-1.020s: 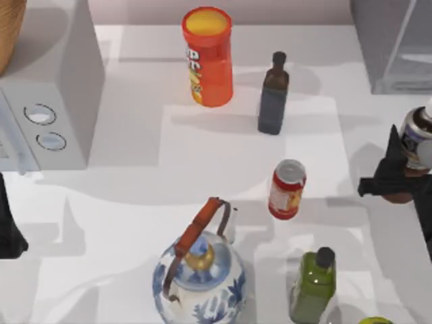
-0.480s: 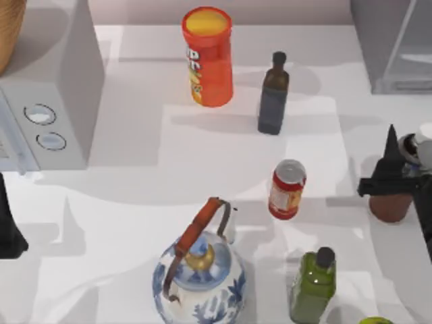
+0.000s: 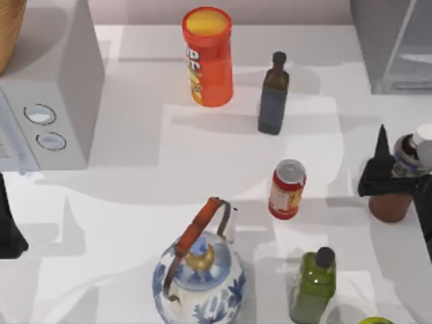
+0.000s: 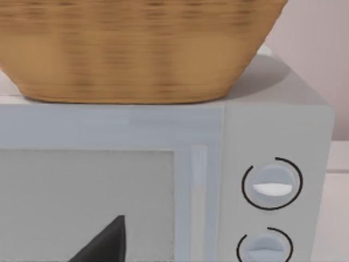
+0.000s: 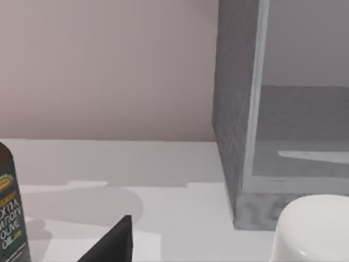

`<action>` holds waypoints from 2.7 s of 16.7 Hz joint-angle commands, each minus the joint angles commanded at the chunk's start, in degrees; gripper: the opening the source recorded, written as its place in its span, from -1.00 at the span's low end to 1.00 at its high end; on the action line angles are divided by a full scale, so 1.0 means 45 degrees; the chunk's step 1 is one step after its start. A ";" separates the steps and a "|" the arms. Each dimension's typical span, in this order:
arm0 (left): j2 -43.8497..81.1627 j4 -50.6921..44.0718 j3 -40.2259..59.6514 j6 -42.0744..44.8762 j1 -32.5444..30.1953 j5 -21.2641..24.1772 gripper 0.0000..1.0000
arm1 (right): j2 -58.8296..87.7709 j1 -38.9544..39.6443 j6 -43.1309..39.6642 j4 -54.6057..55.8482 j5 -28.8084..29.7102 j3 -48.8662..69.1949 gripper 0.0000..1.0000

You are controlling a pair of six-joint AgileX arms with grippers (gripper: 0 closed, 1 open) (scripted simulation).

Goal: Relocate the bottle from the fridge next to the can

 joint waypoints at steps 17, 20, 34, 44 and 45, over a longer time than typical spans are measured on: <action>0.0000 0.0000 0.0000 0.0000 0.0000 0.0000 1.00 | -0.2084 0.0603 0.0080 -0.0746 0.0683 -0.0897 1.00; 0.0000 0.0000 0.0000 0.0000 0.0000 0.0000 1.00 | -0.4342 0.0038 0.0181 -0.2897 0.0144 -0.0563 1.00; 0.0000 0.0000 0.0000 0.0000 0.0000 0.0000 1.00 | -1.9277 -0.4573 0.0191 -1.7369 -0.4708 -0.1783 1.00; 0.0000 0.0000 0.0000 0.0000 0.0000 0.0000 1.00 | -2.2180 -0.5697 -0.0003 -1.9923 -0.5993 -0.2220 1.00; 0.0000 0.0000 0.0000 0.0000 0.0000 0.0000 1.00 | -2.2137 -0.5658 0.0005 -1.9898 -0.5970 -0.2171 1.00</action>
